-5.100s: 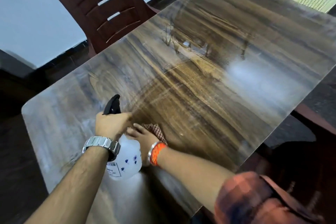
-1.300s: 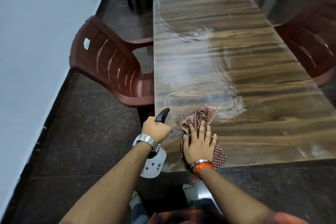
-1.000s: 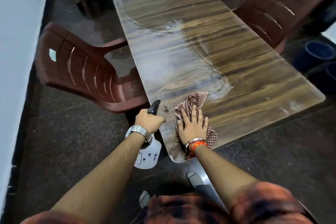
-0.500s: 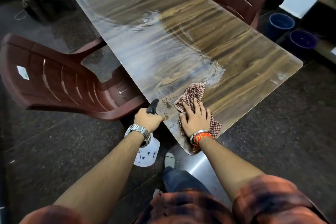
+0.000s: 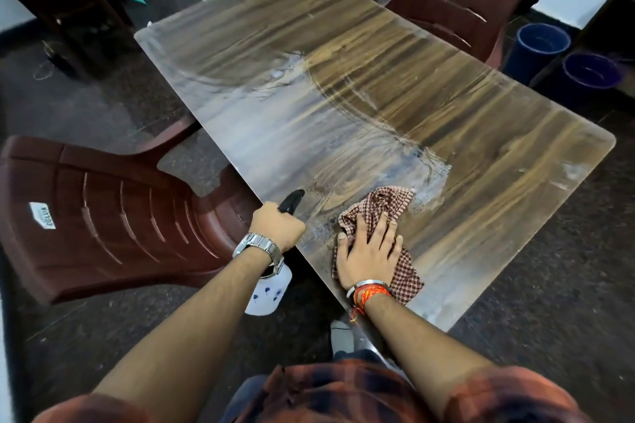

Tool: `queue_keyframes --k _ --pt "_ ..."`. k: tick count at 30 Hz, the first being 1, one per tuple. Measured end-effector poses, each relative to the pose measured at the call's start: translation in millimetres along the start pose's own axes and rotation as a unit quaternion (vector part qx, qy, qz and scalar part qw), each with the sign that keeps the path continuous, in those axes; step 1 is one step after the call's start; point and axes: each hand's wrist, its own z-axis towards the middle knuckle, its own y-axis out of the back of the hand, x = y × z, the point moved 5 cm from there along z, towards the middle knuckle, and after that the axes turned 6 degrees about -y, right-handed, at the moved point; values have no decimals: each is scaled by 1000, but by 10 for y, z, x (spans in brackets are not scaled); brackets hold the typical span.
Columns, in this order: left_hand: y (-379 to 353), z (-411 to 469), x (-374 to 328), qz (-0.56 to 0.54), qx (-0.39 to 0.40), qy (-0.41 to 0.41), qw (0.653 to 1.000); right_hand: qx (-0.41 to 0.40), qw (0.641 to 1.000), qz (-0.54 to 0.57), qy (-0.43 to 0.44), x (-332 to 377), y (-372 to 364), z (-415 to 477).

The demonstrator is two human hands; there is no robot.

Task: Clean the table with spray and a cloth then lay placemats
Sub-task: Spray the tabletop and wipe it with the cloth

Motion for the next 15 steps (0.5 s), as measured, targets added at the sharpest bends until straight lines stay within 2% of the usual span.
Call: queue_keyframes --k 7,15 --pt "228 416 86 -10 12 29 999 0 999 -1 -53 396 -153 99" --pt "562 986 213 -31 25 9 999 -2 1000 -10 13 1211 -442 299"
